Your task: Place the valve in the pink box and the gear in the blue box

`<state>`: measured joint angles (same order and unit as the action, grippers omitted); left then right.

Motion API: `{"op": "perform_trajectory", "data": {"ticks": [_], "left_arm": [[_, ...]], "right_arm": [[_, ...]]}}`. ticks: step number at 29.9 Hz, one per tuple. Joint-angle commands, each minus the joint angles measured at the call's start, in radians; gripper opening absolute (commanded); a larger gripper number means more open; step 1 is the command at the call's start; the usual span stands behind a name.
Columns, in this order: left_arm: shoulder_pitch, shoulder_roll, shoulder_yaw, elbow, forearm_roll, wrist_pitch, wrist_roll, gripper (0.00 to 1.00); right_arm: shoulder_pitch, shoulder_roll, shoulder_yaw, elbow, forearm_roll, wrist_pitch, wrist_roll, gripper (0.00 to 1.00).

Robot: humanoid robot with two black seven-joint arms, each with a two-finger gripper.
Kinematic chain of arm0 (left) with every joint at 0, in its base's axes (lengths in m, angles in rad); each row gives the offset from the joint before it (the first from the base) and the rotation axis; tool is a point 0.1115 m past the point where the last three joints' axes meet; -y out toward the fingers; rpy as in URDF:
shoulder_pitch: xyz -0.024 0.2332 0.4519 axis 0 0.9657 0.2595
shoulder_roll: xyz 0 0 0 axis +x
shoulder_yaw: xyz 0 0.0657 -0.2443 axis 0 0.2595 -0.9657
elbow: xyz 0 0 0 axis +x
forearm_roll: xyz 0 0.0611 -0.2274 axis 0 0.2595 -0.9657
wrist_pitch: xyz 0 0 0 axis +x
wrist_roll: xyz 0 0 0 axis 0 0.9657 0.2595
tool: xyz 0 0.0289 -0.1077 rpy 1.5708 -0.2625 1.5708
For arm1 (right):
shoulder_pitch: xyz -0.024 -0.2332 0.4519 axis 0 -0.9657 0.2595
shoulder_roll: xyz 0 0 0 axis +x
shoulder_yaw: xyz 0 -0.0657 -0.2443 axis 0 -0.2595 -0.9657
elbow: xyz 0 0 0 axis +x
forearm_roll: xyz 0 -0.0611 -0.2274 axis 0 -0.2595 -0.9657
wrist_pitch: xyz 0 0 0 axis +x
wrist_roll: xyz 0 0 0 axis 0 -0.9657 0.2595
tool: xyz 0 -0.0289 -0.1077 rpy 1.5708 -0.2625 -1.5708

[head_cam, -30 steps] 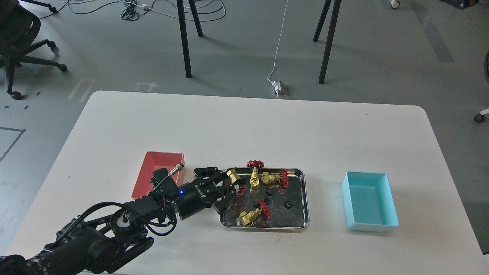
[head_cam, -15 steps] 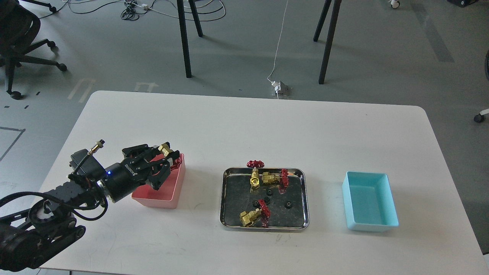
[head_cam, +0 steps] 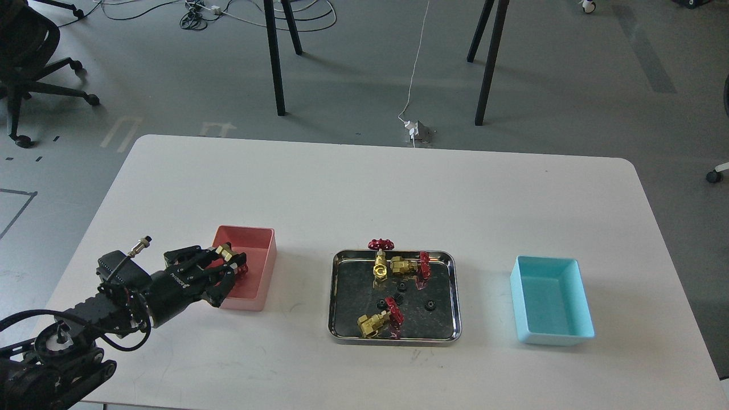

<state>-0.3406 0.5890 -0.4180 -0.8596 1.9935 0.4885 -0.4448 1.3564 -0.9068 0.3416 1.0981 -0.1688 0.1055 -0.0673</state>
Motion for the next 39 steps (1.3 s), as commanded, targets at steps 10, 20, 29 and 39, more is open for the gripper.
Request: {"op": "perform_trajectory", "data": {"ticks": [10,20,29,39], "left_arm": [[-0.012,0.006,-0.021,-0.01,-0.074,0.0,0.0,0.95],[-0.342,0.138,-0.058,-0.061,-0.536,0.0,-0.029,0.99],[-0.728,0.138,-0.065,-0.006,-1.175,-0.476,0.036,0.99],[-0.856,0.127,-0.07,0.145,-1.293,-0.539,0.063,0.99]], "right_arm": [[0.0,0.0,0.005,0.003,0.003,-0.009,-0.003,0.99],[-0.009,0.002,-0.006,0.054,-0.171,0.138,0.015,0.99],[-0.074,0.075,-0.1,0.299,-0.805,0.382,0.046,0.98],[-0.163,0.154,-0.351,0.499,-1.32,0.383,0.046,0.98]]}}
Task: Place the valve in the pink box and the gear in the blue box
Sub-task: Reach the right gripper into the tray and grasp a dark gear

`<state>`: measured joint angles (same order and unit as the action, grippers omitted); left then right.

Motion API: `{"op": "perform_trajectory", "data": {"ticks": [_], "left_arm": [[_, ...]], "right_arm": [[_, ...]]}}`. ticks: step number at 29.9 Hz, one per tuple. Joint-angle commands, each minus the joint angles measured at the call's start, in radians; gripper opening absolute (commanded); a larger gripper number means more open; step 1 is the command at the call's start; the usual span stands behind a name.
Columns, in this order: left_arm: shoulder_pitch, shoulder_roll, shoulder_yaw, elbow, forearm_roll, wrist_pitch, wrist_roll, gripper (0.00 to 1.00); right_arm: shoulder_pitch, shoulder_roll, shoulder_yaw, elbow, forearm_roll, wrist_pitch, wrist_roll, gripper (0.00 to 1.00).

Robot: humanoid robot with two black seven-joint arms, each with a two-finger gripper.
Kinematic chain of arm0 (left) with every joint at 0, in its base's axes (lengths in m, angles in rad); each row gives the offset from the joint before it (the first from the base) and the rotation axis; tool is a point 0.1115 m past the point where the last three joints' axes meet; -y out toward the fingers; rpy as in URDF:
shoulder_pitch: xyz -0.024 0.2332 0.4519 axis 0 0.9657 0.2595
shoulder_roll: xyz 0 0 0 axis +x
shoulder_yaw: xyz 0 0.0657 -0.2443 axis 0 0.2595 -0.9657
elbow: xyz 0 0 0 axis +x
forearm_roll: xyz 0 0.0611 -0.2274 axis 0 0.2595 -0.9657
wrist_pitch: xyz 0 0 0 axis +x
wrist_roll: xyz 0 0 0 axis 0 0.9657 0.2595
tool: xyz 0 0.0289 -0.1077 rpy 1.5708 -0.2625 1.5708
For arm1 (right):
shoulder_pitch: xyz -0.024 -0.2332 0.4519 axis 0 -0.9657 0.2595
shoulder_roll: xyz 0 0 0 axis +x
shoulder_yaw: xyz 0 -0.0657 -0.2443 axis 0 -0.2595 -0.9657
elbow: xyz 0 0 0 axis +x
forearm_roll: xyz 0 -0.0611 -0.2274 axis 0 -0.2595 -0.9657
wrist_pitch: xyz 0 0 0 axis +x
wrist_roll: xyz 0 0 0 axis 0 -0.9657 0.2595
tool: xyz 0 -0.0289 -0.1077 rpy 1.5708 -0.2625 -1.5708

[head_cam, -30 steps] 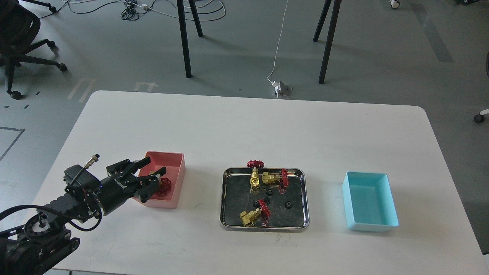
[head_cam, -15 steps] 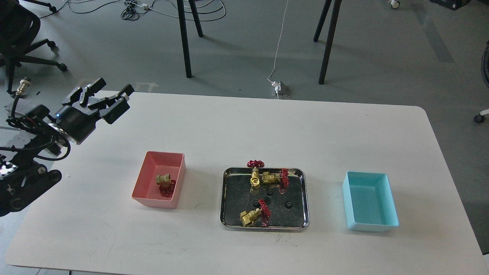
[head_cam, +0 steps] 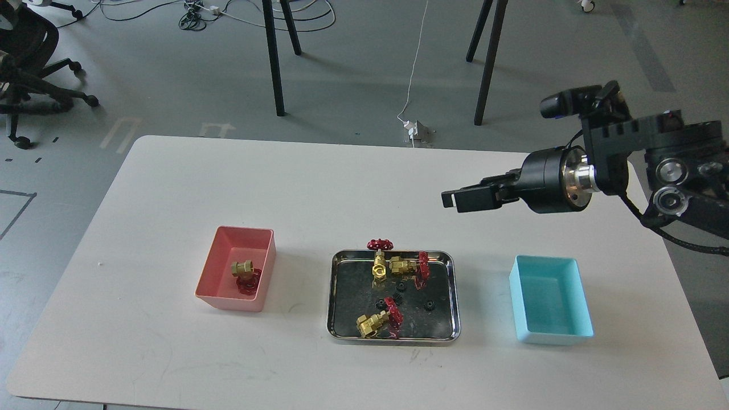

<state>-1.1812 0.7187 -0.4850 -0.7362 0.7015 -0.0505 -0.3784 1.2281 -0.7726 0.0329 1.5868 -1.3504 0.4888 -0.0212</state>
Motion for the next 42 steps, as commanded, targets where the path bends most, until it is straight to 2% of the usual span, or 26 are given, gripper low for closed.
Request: {"op": "perform_trajectory", "data": {"ticks": [1,12,17,27,42], "left_arm": [[-0.024,-0.002,-0.003,0.023,0.0,0.001,-0.004,0.99],[-0.077,-0.007,-0.004,0.066,-0.004,0.011,-0.011,0.99],[-0.078,-0.005,-0.007,0.067,-0.005,0.012,-0.014,0.99],[-0.095,-0.002,-0.007,0.067,-0.005,0.012,-0.025,0.99],[-0.101,0.002,-0.007,0.067,-0.007,0.012,-0.025,0.99]], "right_arm": [[-0.057,0.033,-0.044,0.01,-0.18,0.0,0.0,0.98],[-0.229,0.268,-0.068,-0.094,-0.426,0.0,0.003,0.92],[-0.263,0.303,-0.068,-0.149,-0.489,0.0,0.009,0.85],[-0.275,0.355,-0.067,-0.241,-0.507,0.0,0.01,0.76],[-0.305,0.466,-0.07,-0.333,-0.509,0.0,0.009,0.72]]}}
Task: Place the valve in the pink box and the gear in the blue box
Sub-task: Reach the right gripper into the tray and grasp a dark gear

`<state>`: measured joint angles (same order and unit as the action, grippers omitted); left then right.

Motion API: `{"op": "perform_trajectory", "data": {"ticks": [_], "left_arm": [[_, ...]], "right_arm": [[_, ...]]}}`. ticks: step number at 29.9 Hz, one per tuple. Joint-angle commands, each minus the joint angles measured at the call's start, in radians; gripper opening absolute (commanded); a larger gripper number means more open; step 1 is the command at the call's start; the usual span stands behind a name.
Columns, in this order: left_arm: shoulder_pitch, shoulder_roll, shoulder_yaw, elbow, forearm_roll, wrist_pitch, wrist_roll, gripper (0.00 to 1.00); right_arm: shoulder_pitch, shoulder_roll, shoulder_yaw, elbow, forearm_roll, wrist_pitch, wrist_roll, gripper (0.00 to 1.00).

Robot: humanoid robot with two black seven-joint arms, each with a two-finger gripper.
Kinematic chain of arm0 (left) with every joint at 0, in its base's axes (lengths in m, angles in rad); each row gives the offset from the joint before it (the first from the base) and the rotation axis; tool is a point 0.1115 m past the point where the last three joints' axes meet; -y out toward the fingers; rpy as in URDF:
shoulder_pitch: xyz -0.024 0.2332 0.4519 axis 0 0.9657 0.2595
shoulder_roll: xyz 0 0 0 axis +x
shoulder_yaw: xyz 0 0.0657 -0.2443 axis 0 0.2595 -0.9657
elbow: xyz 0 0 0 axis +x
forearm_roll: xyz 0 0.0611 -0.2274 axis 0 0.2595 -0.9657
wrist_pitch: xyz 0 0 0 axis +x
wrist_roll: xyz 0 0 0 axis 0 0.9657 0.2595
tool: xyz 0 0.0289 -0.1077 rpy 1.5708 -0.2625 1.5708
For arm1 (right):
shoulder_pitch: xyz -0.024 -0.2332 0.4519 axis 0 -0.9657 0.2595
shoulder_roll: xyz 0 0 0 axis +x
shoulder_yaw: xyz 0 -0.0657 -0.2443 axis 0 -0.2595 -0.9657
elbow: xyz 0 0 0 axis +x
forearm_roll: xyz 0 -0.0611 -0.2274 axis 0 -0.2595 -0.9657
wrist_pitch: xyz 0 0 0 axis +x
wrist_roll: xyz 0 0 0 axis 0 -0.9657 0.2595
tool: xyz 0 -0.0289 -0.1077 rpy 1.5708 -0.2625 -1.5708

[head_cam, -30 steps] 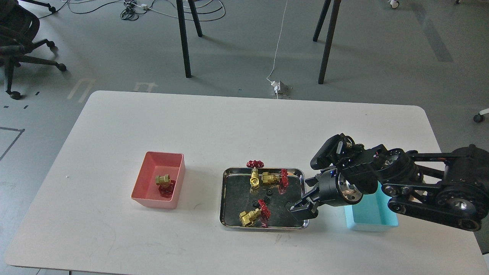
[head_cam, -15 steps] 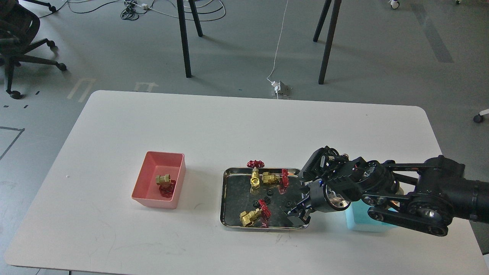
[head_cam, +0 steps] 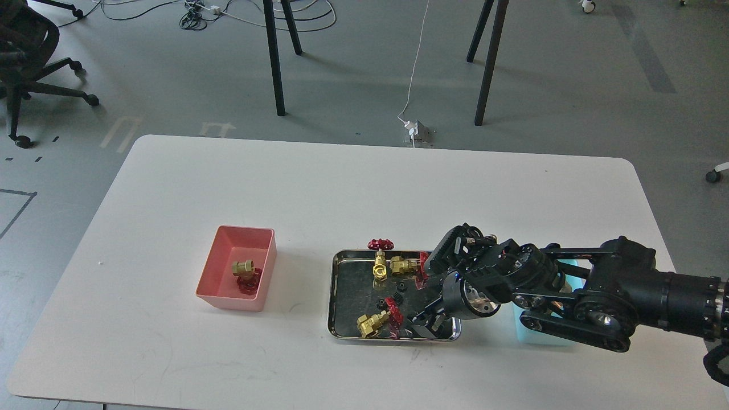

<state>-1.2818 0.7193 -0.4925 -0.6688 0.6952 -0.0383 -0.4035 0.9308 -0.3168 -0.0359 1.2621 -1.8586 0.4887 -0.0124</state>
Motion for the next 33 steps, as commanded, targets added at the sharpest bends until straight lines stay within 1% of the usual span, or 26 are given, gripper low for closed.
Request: {"op": "perform_trajectory", "data": {"ticks": [1,10,12,18,21,27,31,33], "left_arm": [[-0.001,0.003,0.0,0.0,0.0,0.0,0.0,0.99],[-0.001,0.003,0.0,0.0,0.0,0.0,-0.002,0.99],[-0.001,0.003,0.0,0.0,0.0,0.0,-0.002,0.99],[-0.001,0.003,0.0,0.003,0.0,0.0,-0.002,0.99],[-0.001,0.003,0.002,0.003,0.001,0.0,-0.015,0.99],[-0.001,0.005,0.002,0.02,0.001,-0.002,-0.018,0.99],[-0.001,0.005,0.002,0.021,0.0,-0.002,-0.021,0.99],[-0.001,0.005,0.002,0.021,0.0,-0.002,-0.021,0.99]], "right_arm": [[-0.009,0.012,-0.001,-0.01,-0.001,0.0,0.0,0.71],[-0.009,0.01,-0.01,-0.016,-0.002,0.0,-0.003,0.59],[-0.007,0.009,-0.012,-0.016,-0.002,0.0,-0.004,0.58],[-0.007,0.01,-0.012,-0.023,-0.002,0.0,-0.011,0.45],[-0.003,0.01,-0.012,-0.023,-0.002,0.0,-0.012,0.38],[0.0,0.01,-0.009,-0.02,-0.002,0.0,-0.023,0.25],[0.003,0.01,-0.007,-0.015,-0.001,0.0,-0.035,0.17],[0.002,0.012,-0.005,-0.012,0.001,0.0,-0.037,0.15]]}}
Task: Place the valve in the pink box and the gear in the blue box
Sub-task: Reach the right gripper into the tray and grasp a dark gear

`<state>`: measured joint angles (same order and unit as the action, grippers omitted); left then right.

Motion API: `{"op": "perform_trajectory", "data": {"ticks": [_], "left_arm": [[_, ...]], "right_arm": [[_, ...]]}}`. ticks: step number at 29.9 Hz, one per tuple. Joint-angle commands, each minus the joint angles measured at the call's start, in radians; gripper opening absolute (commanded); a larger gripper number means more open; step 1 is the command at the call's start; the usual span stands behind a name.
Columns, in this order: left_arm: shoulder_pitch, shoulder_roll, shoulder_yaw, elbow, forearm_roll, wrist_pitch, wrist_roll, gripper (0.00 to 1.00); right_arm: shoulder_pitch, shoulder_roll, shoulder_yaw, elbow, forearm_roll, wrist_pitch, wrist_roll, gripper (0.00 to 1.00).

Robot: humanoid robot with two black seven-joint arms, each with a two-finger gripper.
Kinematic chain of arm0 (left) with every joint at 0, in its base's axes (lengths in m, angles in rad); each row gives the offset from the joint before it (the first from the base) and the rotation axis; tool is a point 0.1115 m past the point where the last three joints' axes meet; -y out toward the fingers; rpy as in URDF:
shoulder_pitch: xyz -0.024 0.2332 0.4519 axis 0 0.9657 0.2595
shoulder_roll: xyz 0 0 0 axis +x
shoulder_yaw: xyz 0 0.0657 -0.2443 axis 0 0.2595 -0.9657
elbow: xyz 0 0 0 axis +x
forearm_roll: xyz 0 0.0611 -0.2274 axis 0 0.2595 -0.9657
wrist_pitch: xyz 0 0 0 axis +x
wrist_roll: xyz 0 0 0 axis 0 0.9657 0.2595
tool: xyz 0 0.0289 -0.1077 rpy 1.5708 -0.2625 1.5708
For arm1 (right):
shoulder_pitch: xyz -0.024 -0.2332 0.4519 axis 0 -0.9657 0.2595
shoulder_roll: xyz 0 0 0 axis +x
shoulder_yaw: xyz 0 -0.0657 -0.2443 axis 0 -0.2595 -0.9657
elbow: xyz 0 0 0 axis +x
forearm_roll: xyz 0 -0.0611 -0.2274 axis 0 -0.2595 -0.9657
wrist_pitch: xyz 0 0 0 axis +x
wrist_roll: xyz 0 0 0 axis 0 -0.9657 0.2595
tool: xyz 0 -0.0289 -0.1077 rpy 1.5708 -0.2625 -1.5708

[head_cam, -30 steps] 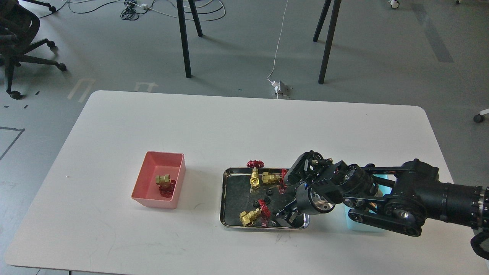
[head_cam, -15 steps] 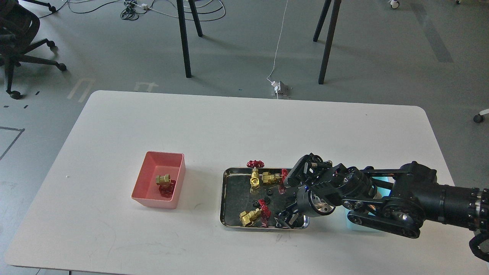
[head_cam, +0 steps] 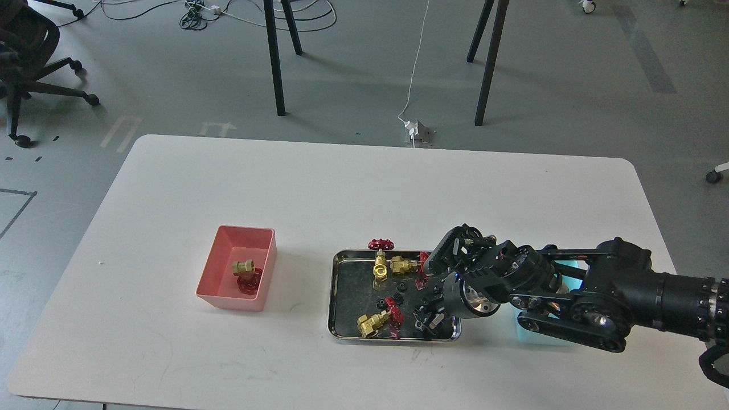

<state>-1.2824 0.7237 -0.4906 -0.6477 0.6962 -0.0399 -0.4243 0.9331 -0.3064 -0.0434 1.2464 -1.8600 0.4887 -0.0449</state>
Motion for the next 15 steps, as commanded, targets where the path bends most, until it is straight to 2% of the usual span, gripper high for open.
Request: {"op": "perform_trajectory", "data": {"ticks": [1,11,15], "left_arm": [[0.001,0.0,0.0,0.002,-0.001,0.0,-0.001,0.99],[0.002,0.0,0.0,0.002,0.0,0.0,-0.001,0.99],[0.002,-0.001,0.001,0.002,0.0,0.002,-0.001,0.99]], "right_arm": [[0.0,0.001,0.003,0.005,0.002,0.0,-0.004,0.14],[0.003,-0.002,0.01,0.013,0.005,0.0,-0.004,0.09],[0.021,-0.028,0.052,0.103,0.018,0.0,-0.007,0.09]]}}
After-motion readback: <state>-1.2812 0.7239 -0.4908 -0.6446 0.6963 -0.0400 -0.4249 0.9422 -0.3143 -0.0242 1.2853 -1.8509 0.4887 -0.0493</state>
